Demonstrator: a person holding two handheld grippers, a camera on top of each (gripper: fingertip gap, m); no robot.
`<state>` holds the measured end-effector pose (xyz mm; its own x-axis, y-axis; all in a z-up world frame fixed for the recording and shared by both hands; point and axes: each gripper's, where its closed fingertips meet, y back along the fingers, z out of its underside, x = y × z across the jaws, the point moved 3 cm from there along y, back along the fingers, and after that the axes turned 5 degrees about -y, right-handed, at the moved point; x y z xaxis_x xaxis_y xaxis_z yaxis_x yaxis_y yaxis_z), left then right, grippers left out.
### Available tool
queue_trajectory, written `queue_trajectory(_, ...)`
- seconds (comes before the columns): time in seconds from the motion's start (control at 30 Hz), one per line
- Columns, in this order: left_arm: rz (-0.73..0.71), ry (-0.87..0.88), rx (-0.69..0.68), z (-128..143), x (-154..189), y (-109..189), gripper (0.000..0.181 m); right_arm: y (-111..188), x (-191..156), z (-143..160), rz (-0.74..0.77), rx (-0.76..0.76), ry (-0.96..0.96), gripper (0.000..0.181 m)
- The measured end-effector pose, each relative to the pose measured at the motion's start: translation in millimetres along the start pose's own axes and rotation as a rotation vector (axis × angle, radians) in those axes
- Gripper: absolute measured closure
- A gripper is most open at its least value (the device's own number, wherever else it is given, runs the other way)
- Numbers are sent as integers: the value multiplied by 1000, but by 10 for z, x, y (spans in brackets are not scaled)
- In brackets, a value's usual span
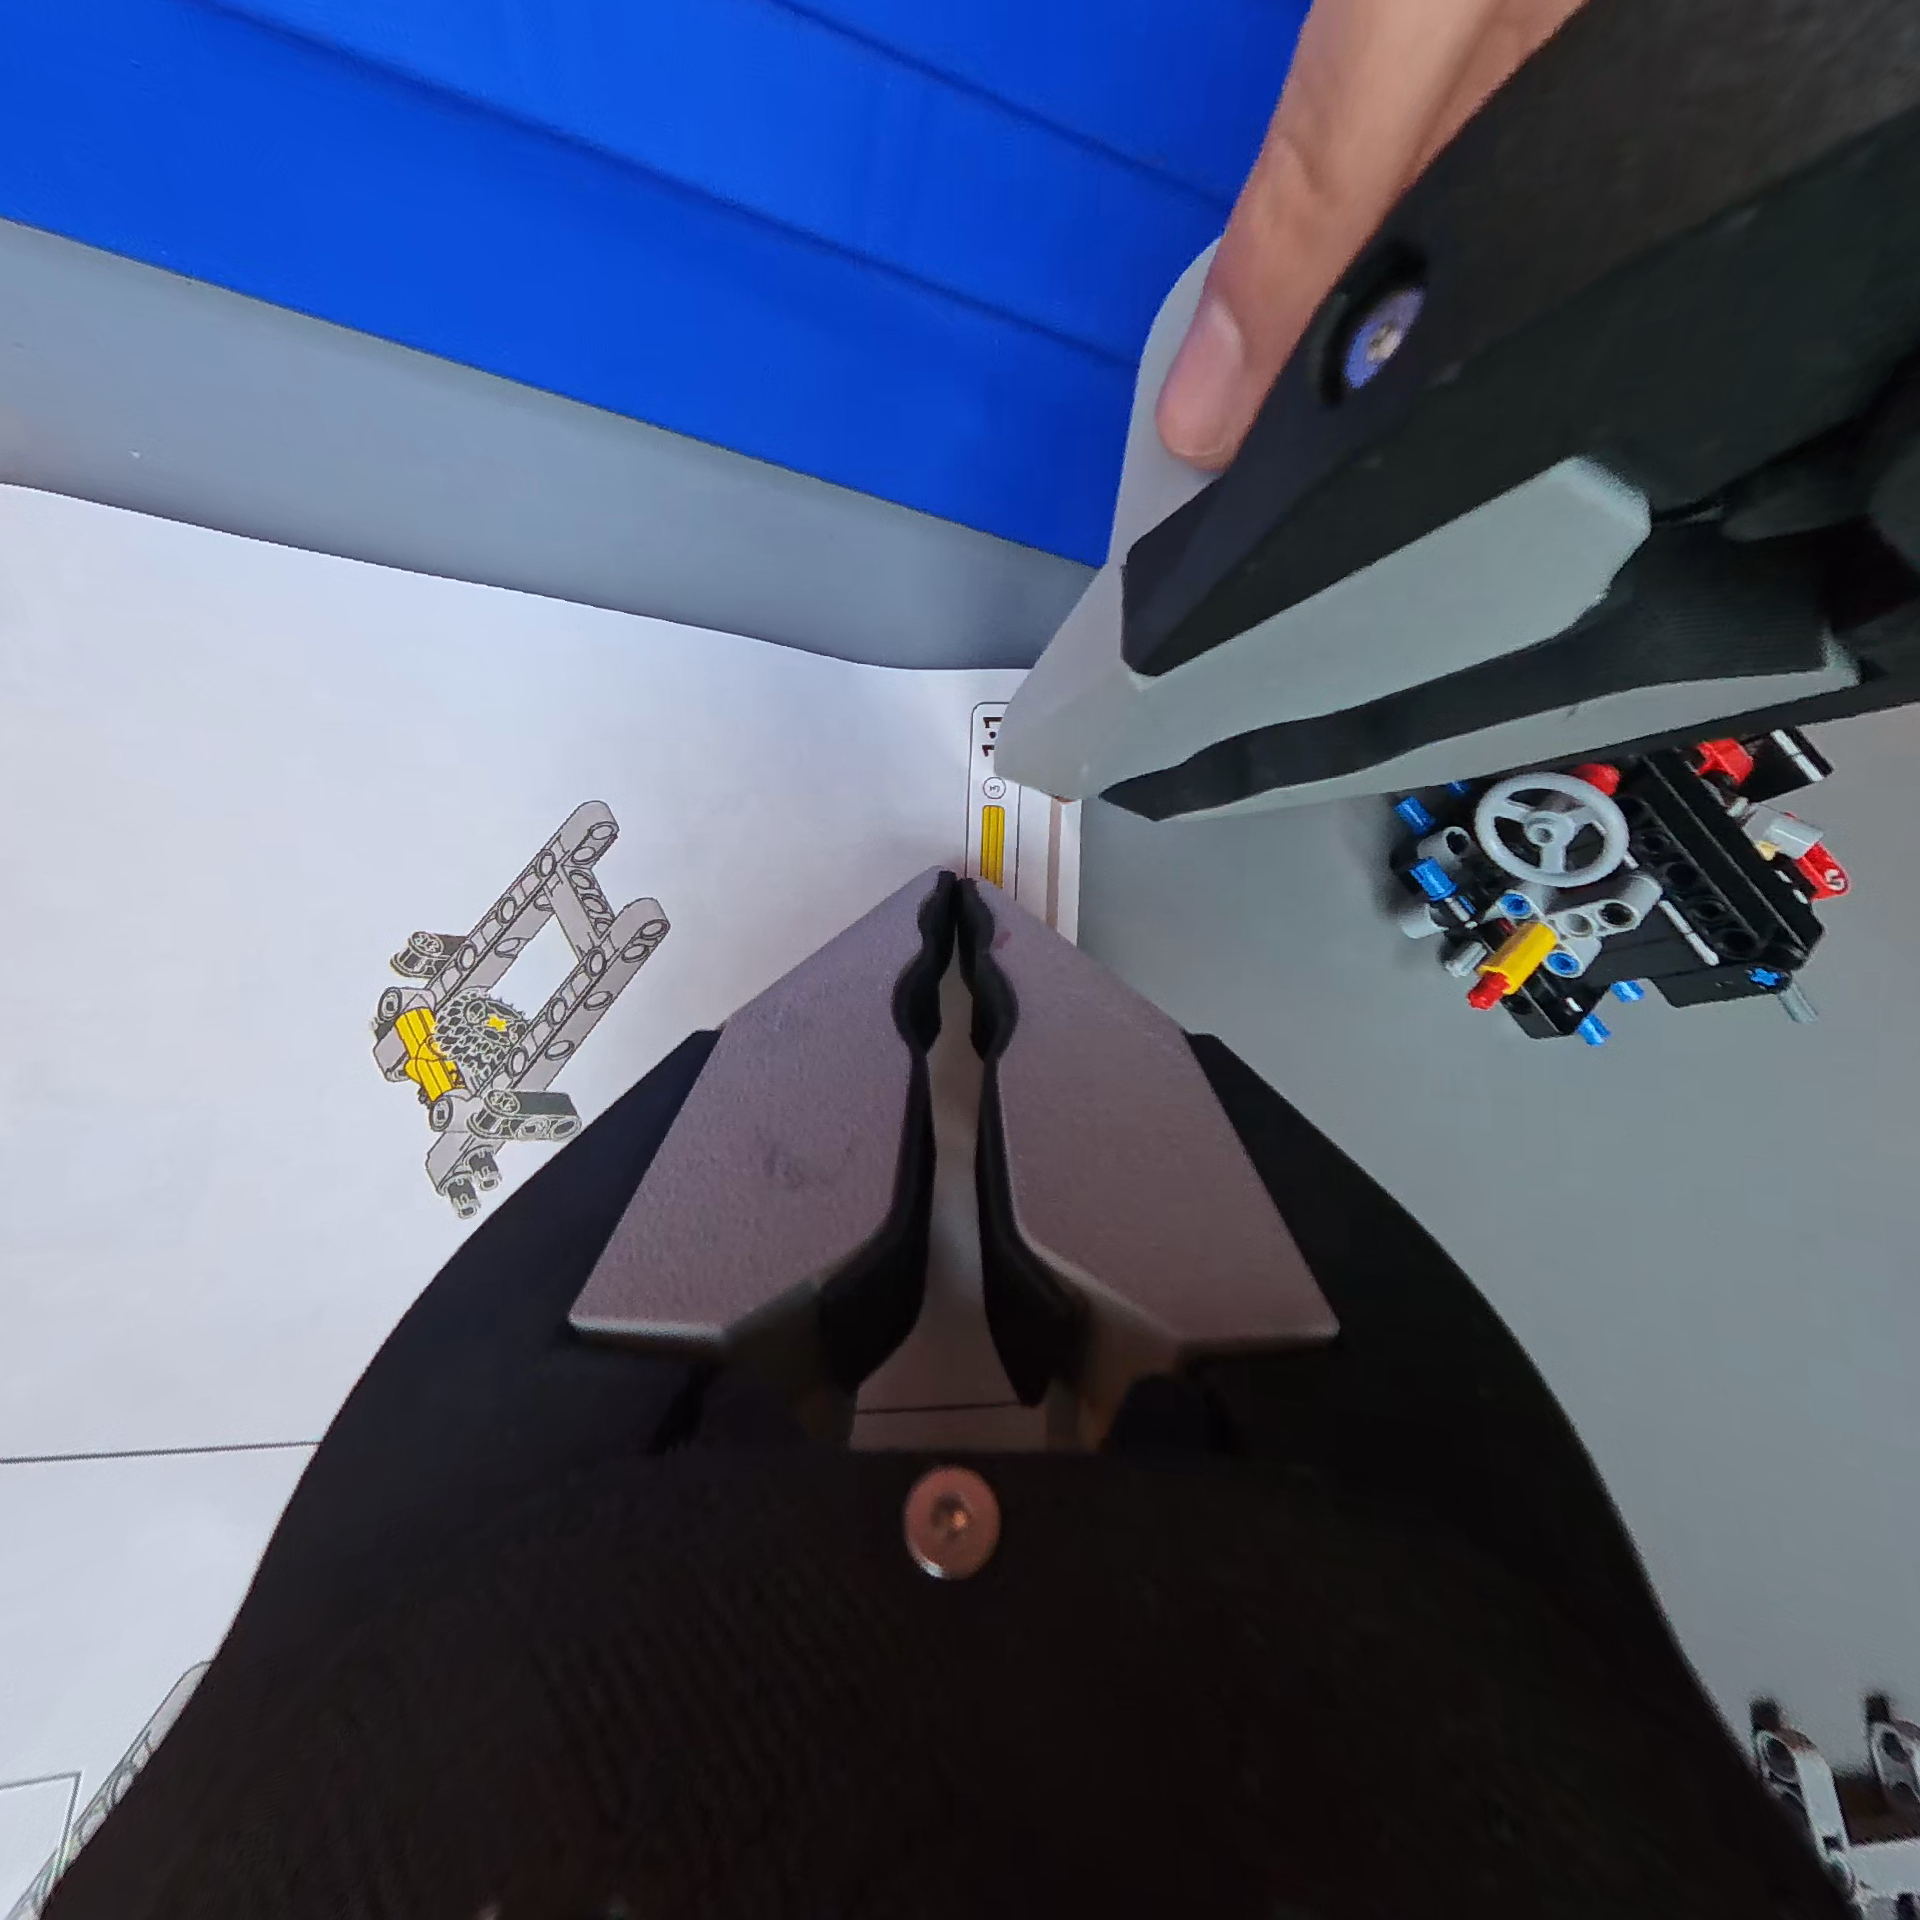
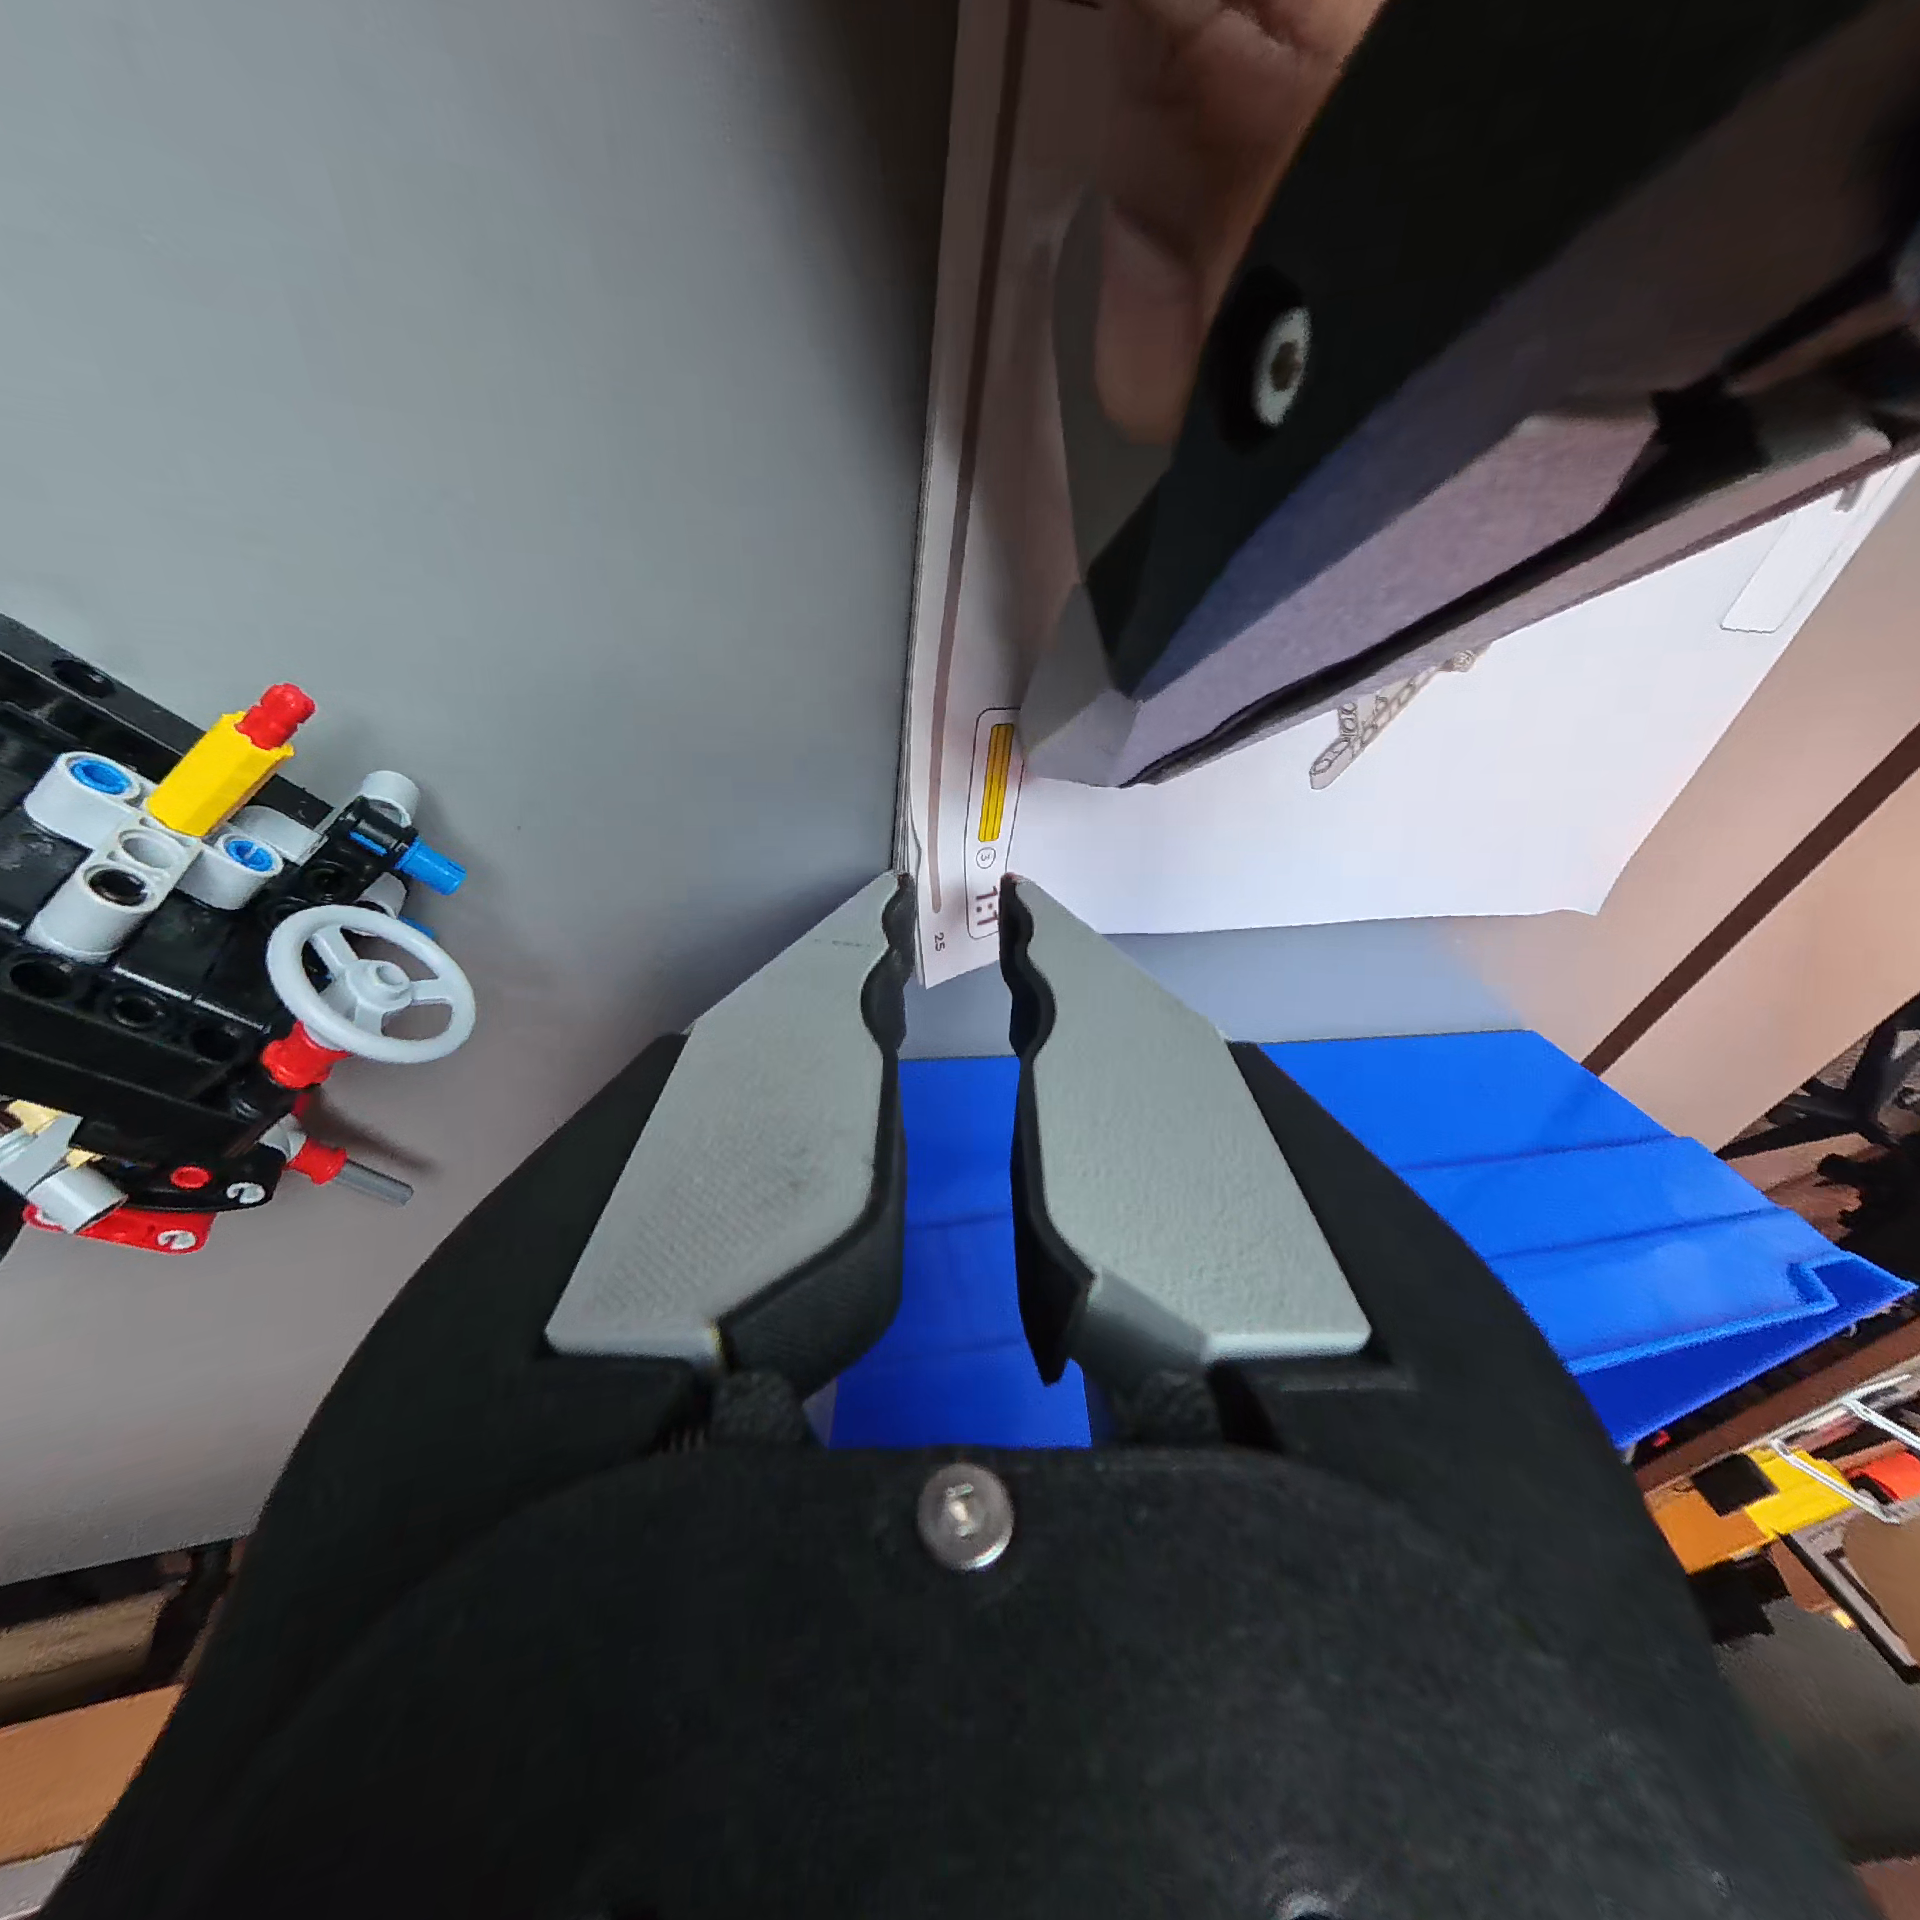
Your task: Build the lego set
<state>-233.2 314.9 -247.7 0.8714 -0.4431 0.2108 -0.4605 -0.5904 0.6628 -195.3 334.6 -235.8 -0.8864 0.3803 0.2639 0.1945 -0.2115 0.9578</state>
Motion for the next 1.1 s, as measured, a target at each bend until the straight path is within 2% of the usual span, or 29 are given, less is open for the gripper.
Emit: queue_trajectory(1.1, 14, 16, 2, -1, -5, -1, 181, 3, 26, -43, -46, 41, -44, 170)
